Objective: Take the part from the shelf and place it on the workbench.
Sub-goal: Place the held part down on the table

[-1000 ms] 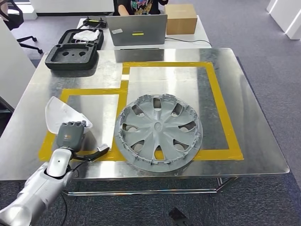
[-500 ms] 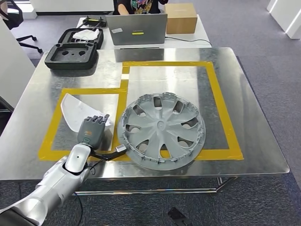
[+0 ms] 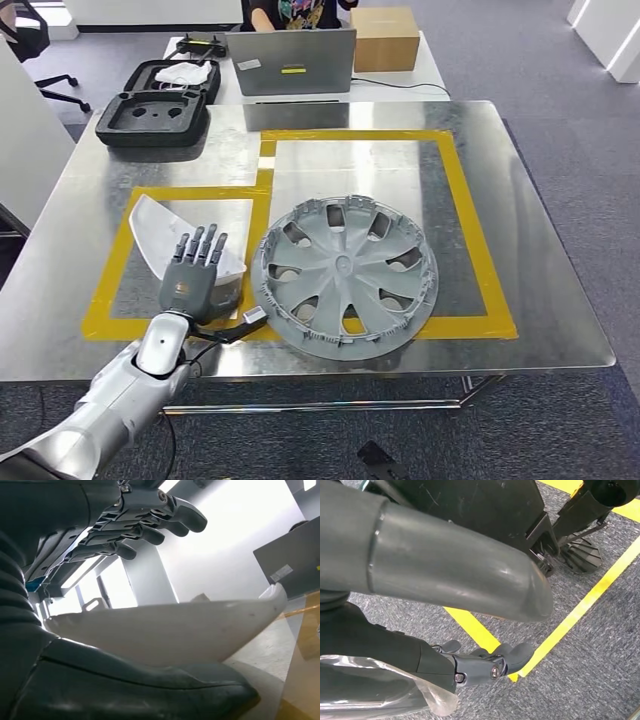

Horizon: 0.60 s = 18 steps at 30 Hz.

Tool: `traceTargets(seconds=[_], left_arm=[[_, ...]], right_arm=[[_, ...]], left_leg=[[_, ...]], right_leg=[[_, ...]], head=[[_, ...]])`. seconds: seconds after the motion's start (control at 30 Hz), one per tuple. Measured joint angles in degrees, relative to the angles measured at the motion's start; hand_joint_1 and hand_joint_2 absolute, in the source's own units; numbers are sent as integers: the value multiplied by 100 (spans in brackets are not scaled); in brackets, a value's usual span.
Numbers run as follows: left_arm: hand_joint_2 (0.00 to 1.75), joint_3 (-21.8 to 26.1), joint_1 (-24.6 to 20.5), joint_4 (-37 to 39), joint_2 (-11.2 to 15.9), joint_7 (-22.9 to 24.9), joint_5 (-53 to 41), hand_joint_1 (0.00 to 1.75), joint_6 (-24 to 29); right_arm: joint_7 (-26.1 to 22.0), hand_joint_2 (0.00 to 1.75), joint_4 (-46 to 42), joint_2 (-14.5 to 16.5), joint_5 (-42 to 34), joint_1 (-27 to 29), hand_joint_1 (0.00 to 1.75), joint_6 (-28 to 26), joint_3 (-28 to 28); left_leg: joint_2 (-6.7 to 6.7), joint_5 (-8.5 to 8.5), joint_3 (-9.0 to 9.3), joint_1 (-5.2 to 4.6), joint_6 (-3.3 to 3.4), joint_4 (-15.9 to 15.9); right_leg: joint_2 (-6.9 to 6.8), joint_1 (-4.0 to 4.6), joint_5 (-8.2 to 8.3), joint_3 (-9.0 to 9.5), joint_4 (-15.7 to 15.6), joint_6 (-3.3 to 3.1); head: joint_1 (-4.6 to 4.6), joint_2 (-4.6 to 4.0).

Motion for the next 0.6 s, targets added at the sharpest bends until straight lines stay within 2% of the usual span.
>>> traceTargets(seconds=[0.13, 0.2, 0.3, 0.37, 0.4, 0.43, 0.5, 0.53, 0.57, 0.6], left_arm=[[0, 51, 73, -83, 3, -67, 26, 0, 41], [0, 160, 255, -357, 0, -267, 133, 0, 133], [0, 371, 831, -1330, -3, -694, 427, 0, 257], [0, 433, 1363, -2249, -8, -900, 585, 0, 335], [0, 443, 1642, -2718, -10, -974, 626, 0, 387], [0, 447, 1932, -3174, -14, -1047, 651, 0, 435], [0, 479, 2544, -4076, -13, -1250, 693, 0, 491], [0, 517, 2867, -4530, -23, -1398, 735, 0, 499], [0, 574, 3178, -4978, -42, -1577, 797, 0, 503], [0, 645, 3478, -5399, -80, -1792, 888, 0, 505]], right_arm=[[-3, 0, 0, 0, -46, 6, 0, -19, 1], [-22, 0, 0, 0, -147, 26, 0, -66, 0], [-96, 0, 0, 0, -359, 108, 0, -186, -4], [-162, 0, 0, -1, -510, 193, 0, -280, -15], [-194, 0, 0, -2, -578, 236, 0, -322, -26], [-228, 0, 0, -3, -640, 281, 0, -363, -41], [-293, 0, 0, -8, -739, 374, 0, -433, -93], [-324, 0, 1, -12, -781, 428, 0, -468, -125], [-350, 0, 1, -17, -817, 482, 0, -498, -157], [-371, 0, 2, -21, -848, 527, 0, -523, -188]], left_leg=[[0, 0, -1, -1, 0, 0], [-2, -11, -10, -12, 18, 17], [0, -19, -20, -47, 113, 35], [29, 39, 37, -19, 170, -78], [43, 68, 61, 0, 193, -138], [58, 86, 73, 16, 203, -176], [74, 91, 44, 19, 211, -177], [83, 92, 25, 24, 207, -166], [89, 94, 3, 34, 199, -149], [89, 94, -24, 52, 179, -118]], right_leg=[[0, -1, 0, 5, 0, 0], [1, -14, 6, 20, -6, 15], [7, -41, 29, 67, -28, 83], [15, -36, -66, 44, 15, 118], [20, -36, -205, -21, 164, 133], [22, -44, -405, -148, 445, 148], [26, -70, -784, -486, 1216, 195], [25, -89, -855, -608, 1493, 225], [23, -110, -805, -630, 1562, 256], [22, -138, -642, -539, 1395, 291]], head=[[0, 0], [-1, 0], [-7, 0], [3, 0], [13, 0], [25, 0], [39, 0], [40, 0], [41, 0], [42, 0]])
